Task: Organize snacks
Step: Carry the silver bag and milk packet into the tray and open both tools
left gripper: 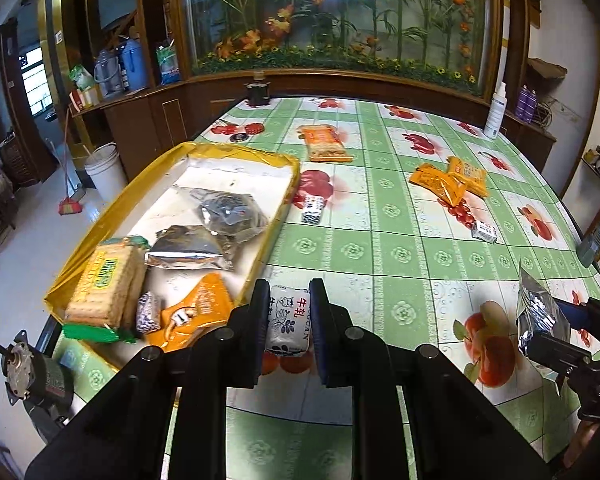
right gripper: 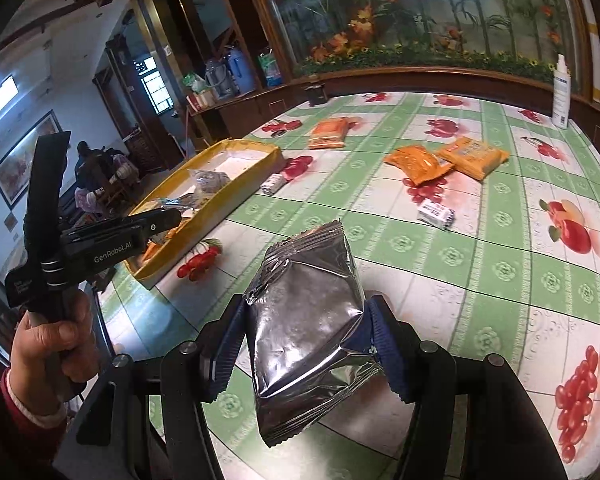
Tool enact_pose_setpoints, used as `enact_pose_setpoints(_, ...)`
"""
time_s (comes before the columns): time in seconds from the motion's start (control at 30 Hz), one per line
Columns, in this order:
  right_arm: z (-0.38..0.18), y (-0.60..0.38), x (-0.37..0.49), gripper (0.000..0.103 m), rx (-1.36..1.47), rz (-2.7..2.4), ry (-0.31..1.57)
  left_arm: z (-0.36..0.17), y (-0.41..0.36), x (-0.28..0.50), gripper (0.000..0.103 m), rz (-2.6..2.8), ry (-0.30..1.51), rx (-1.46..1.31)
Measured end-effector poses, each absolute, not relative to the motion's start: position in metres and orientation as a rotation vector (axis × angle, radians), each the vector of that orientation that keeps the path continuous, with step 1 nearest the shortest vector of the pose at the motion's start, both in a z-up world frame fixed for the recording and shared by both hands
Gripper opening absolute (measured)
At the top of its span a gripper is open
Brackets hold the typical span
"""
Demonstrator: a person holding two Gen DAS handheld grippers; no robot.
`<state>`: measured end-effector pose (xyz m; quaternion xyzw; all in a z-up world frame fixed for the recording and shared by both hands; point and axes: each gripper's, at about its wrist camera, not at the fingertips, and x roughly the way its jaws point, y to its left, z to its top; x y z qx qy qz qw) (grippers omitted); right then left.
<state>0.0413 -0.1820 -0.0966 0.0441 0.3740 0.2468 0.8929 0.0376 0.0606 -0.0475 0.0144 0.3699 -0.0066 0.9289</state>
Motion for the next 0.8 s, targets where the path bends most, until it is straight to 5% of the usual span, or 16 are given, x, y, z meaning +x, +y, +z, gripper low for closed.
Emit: enact_pose_setpoints(0.8,-0.089,-0.116,0.058,0.062,0.028,0.627,0.793,-0.054,0.124,0.037,0.017,0.100,0.757,-0.044)
